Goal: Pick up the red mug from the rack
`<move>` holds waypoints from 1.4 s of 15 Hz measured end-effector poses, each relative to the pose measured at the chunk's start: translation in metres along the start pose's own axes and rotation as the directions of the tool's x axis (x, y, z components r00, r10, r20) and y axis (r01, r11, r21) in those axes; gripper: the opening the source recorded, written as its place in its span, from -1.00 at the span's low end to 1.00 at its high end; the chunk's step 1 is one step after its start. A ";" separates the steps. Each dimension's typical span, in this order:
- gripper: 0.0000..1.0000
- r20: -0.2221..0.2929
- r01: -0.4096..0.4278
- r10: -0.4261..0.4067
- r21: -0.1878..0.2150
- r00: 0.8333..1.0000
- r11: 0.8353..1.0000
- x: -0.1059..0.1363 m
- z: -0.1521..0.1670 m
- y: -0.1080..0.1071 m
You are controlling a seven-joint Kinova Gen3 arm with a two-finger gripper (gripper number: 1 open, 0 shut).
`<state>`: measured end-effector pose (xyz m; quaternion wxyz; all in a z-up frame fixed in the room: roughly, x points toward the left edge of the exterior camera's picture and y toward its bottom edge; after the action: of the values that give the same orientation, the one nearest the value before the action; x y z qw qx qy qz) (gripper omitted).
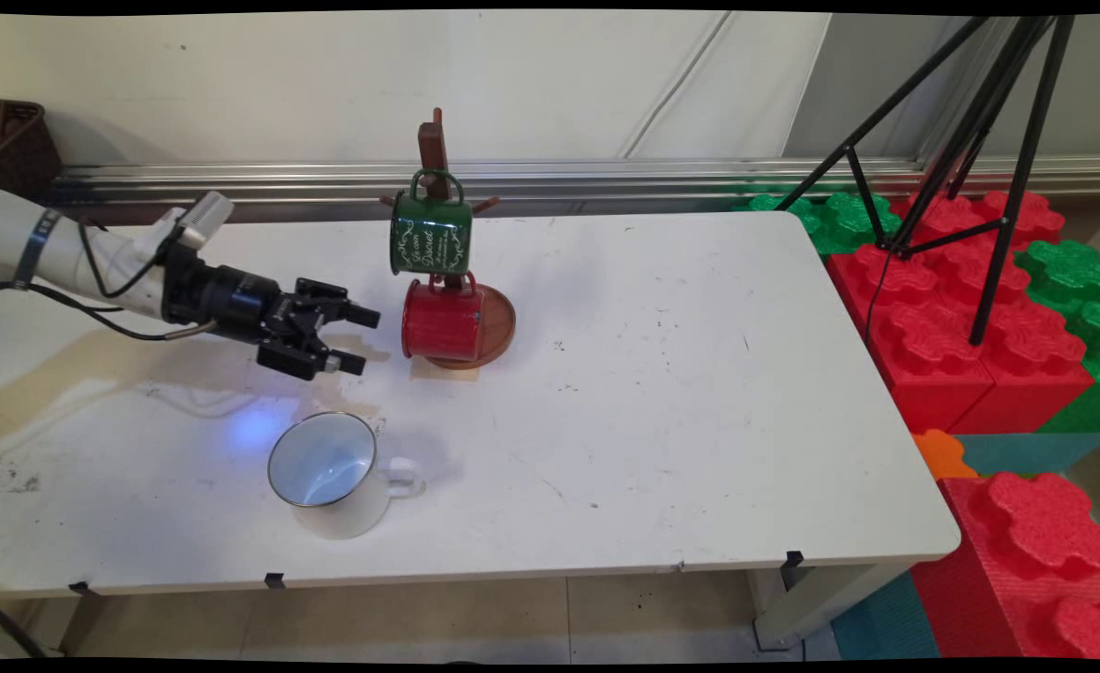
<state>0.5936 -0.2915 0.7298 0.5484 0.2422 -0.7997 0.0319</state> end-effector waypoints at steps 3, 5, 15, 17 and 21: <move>1.00 -0.017 0.019 -0.019 0.003 1.000 1.000 -0.003 0.013 -0.002; 1.00 -0.030 0.032 -0.031 0.008 0.999 0.999 -0.004 0.021 -0.004; 1.00 -0.058 0.046 -0.045 0.024 0.997 0.999 -0.007 0.052 -0.011; 1.00 -0.060 0.046 -0.045 0.026 0.997 0.999 -0.007 0.057 -0.012; 1.00 -0.062 0.045 -0.043 0.030 0.997 0.999 -0.008 0.064 -0.015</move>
<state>0.5472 -0.3220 0.6940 0.5693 0.2671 -0.7765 0.0400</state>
